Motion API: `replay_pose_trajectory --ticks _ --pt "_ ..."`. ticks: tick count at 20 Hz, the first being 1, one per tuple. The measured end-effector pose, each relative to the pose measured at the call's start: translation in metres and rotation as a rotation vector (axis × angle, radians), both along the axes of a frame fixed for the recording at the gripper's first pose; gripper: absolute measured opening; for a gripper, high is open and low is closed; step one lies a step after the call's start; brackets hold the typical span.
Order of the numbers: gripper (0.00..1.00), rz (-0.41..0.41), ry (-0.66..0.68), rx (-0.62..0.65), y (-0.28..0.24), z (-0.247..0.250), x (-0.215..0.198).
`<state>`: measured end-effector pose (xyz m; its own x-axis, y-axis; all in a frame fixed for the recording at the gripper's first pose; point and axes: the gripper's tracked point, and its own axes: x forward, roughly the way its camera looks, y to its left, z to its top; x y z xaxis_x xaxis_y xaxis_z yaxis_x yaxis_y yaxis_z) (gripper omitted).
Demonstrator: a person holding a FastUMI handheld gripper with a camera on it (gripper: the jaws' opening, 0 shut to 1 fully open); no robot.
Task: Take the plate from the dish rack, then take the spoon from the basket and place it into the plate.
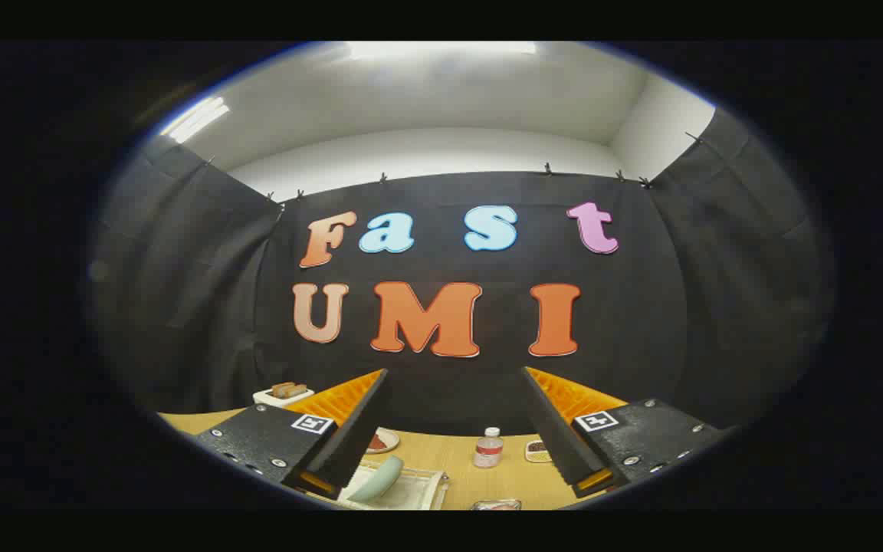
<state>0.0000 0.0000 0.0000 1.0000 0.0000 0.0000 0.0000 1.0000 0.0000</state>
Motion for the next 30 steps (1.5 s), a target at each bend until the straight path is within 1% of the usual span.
replay_pose_trajectory --ticks 4,14,18,21,26,30 --pt "0.98 0.023 0.020 0.005 0.005 -0.004 0.000" --pt "0.98 0.011 0.086 0.057 -0.001 -0.009 0.005" --pt "0.98 0.028 0.114 0.064 0.001 -0.011 0.008" --pt "0.98 0.060 0.136 0.050 0.010 -0.013 0.012" --pt "0.98 0.087 0.249 -0.011 0.022 -0.033 0.021" --pt "0.99 0.130 0.363 0.027 0.038 -0.057 0.027"
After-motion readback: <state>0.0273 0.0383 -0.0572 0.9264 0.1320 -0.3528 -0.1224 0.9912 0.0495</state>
